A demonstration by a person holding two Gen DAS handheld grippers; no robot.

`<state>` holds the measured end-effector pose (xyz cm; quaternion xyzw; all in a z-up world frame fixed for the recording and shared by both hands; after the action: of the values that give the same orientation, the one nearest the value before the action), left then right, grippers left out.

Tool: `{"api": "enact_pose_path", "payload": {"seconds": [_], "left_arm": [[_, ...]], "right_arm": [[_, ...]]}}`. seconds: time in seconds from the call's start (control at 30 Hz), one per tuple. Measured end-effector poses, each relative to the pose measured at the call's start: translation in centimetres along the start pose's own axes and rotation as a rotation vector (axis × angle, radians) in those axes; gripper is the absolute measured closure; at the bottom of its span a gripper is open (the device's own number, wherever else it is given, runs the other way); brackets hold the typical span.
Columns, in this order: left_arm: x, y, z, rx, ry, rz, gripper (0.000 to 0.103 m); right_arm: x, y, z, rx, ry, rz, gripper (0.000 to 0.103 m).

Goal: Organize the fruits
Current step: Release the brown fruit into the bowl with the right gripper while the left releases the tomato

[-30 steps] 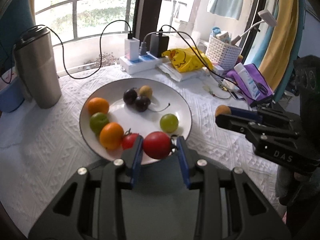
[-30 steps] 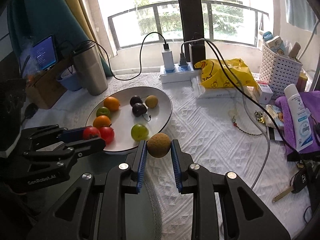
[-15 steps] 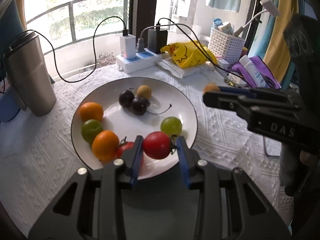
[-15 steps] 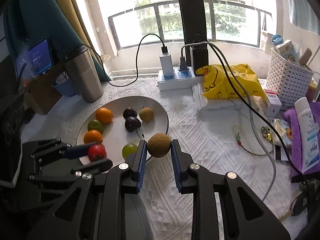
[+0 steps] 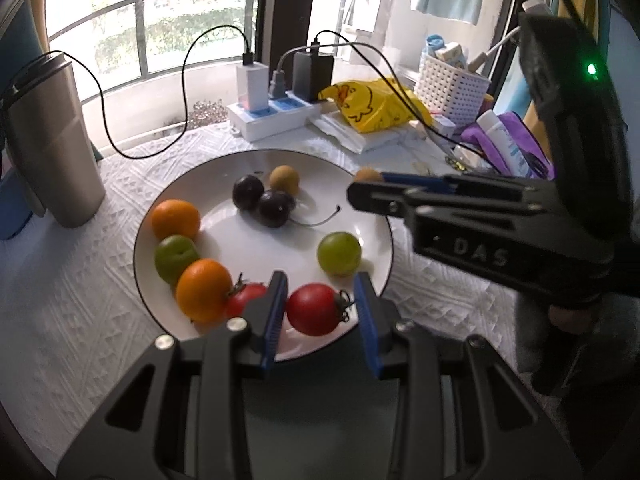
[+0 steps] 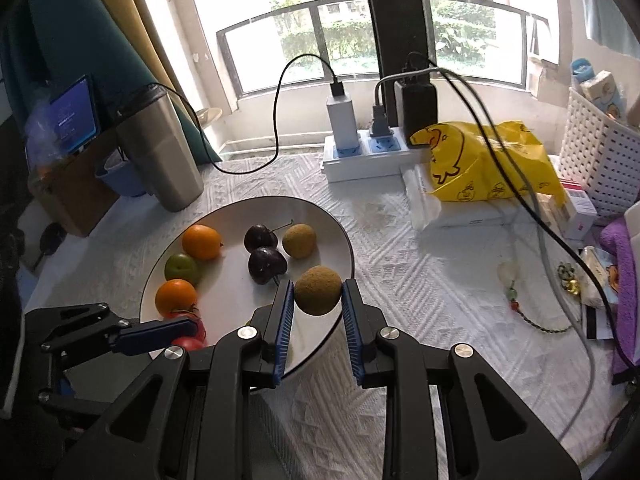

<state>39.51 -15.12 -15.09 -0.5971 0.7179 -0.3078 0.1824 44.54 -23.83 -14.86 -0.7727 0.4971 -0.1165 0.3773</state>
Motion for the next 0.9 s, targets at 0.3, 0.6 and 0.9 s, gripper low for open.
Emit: {"api": "enact_pose_path", "payload": {"seconds": [0.3,0.6,0.9], "left_arm": [[-0.4,-0.2,-0.1,0.005,0.023,-0.020,0.067],[-1.1,-0.4,-0.8,0.028,0.012,-0.041,0.066],[-1.7,-0.7,-2.4,0.060,-0.008,-0.052,0.065]], "right_arm": [[-0.5,-0.2,1.0,-0.014,0.010,-0.034,0.077],[-0.7,-0.2,1.1,-0.017,0.029,-0.047,0.076],[-1.0,-0.4,-0.4,0.001,0.045,-0.051,0.075]]}}
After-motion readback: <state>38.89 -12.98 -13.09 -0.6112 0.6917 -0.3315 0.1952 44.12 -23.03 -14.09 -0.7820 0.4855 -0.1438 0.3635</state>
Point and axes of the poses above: each gripper's, at about its wrist camera, not at the fingertips, and z roughly the way its jaws point, x to its right, y to its underside, the point moved 6 cm from there along z, roughly the way its jaws point, and after that the axes turned 3 degrees about -y, right-handed, at the moved point
